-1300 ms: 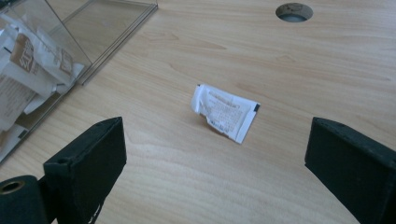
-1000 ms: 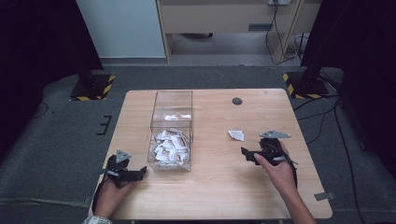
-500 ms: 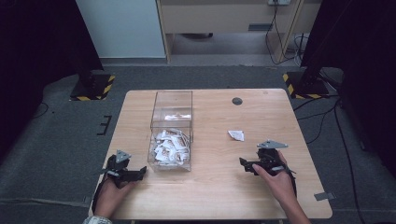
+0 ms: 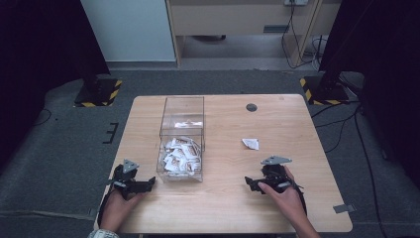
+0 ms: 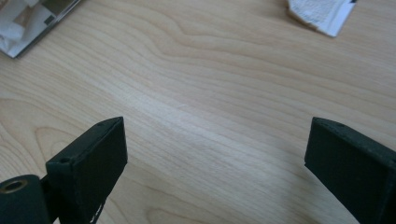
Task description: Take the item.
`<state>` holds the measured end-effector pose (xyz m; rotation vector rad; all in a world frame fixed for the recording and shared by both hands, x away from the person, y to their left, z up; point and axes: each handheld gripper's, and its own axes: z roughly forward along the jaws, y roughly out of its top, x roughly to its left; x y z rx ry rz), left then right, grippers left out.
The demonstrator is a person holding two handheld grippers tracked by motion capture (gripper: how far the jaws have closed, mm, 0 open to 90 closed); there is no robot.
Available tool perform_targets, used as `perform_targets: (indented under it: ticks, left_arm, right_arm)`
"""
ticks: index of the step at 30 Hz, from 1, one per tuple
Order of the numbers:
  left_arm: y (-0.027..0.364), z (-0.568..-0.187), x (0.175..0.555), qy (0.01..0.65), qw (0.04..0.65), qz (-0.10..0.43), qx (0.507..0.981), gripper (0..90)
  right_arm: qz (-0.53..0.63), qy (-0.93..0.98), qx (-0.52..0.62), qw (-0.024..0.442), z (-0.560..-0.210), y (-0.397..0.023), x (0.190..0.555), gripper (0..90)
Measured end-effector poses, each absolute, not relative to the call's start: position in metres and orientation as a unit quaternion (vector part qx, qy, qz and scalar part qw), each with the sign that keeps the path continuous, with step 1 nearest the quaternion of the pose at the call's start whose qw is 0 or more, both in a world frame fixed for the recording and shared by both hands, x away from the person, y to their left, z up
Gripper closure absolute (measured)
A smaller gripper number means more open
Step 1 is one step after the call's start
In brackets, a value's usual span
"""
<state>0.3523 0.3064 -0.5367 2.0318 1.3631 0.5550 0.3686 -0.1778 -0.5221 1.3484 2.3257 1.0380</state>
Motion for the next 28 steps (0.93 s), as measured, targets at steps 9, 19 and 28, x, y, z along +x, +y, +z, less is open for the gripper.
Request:
perform_targets:
  ticks: [9,19,28]
  left_arm:
    - [0.306,-0.537,0.352,0.516,0.311,0.210,0.770,0.0]
    - [0.306,-0.537,0.352,0.516,0.311,0.210,0.770,0.0]
    - [0.306,-0.537,0.352,0.516,0.311,0.210,0.770,0.0]
  right_arm:
    - [0.346,0.811,0.453,0.129,-0.532,-0.161,0.370,4.8]
    - [0.338,0.816,0.436,0.174,-0.539,-0.151,0.365,1.5]
    - [0.341,0.822,0.424,0.169,-0.539,-0.156,0.364,1.4]
